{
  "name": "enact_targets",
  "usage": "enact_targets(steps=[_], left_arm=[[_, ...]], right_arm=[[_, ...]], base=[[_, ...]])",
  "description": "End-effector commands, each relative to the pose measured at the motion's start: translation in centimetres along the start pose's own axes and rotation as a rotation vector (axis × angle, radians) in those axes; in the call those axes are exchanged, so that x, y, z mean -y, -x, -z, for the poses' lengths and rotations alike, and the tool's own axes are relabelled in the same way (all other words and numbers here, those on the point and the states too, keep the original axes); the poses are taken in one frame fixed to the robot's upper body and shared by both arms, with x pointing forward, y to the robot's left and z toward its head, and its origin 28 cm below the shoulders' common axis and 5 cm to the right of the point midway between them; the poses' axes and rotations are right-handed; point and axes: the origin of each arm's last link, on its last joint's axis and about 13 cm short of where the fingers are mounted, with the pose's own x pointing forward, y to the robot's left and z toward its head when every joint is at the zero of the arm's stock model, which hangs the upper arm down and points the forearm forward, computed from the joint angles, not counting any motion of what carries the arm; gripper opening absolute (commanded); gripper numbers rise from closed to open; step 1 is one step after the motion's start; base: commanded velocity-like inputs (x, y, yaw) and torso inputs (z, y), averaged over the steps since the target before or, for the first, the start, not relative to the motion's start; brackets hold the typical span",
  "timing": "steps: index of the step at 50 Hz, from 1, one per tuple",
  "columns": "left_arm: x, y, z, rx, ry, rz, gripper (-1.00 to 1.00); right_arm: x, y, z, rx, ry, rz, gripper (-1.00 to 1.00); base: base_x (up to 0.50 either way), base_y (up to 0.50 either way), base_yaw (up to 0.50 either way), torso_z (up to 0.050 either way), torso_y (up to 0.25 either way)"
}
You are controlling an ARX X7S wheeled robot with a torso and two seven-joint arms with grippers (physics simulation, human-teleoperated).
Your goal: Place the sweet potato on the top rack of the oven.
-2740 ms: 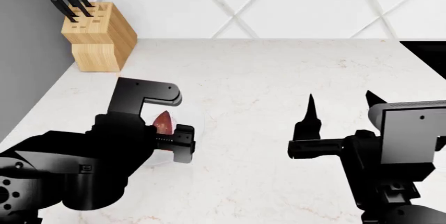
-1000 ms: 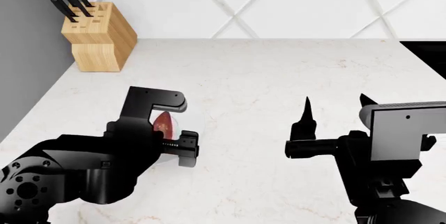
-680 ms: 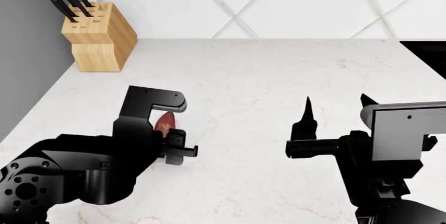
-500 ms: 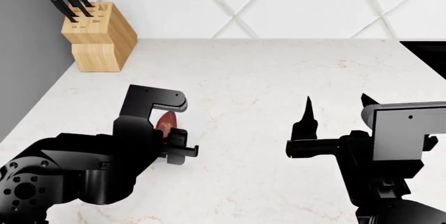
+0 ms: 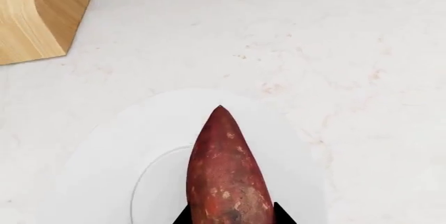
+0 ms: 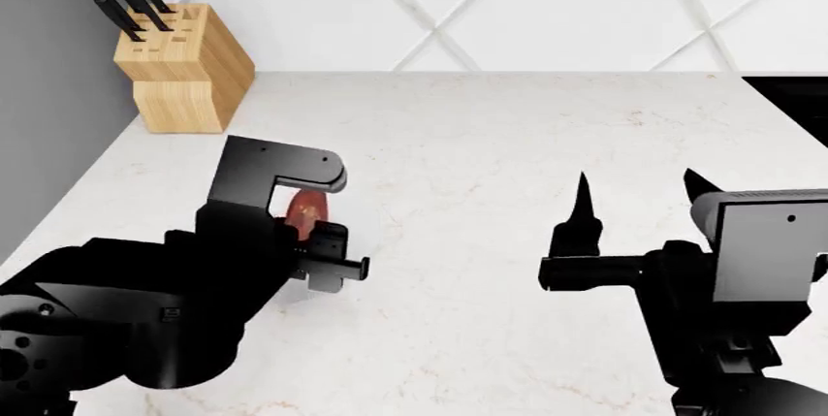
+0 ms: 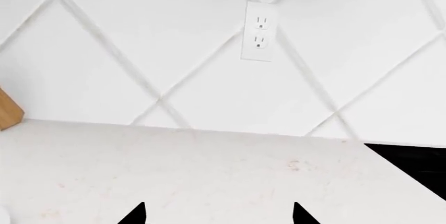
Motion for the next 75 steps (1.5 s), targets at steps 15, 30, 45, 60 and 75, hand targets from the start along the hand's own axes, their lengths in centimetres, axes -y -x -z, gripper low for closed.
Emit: enact_targets(steps=[15, 30, 45, 60, 75], left_arm=[[0.4, 3.1, 0.0, 0.126, 0.021, -0.008, -1.0], [0.2, 3.2, 0.1, 0.127, 0.019, -0.005, -1.0], [0.2, 3.1, 0.2, 0.13, 0.015, -0.005, -1.0], [0.1, 2.9, 0.1, 0.132, 0.015, -0.011, -1.0], [0.0, 3.0, 0.1, 0.135, 0.011, -0.01, -1.0]], right_arm=[[0.1, 1.0, -1.3, 0.047, 0.011, 0.006, 1.0], [0.1, 1.0, -1.3, 0.044, 0.011, 0.002, 1.0], [-0.1, 0.9, -1.2, 0.041, 0.013, 0.002, 1.0], [-0.1, 0.8, -1.4, 0.045, 0.011, 0.002, 1.0], [-0.1, 0.9, -1.5, 0.047, 0.012, 0.001, 1.0]], base=[[0.0, 0.0, 0.0, 0.0, 0.0], [-0.11, 0.0, 0.0, 0.0, 0.0], [-0.28, 0.0, 0.0, 0.0, 0.0], [-0.3, 0.0, 0.0, 0.0, 0.0], [-0.3, 0.0, 0.0, 0.0, 0.0]])
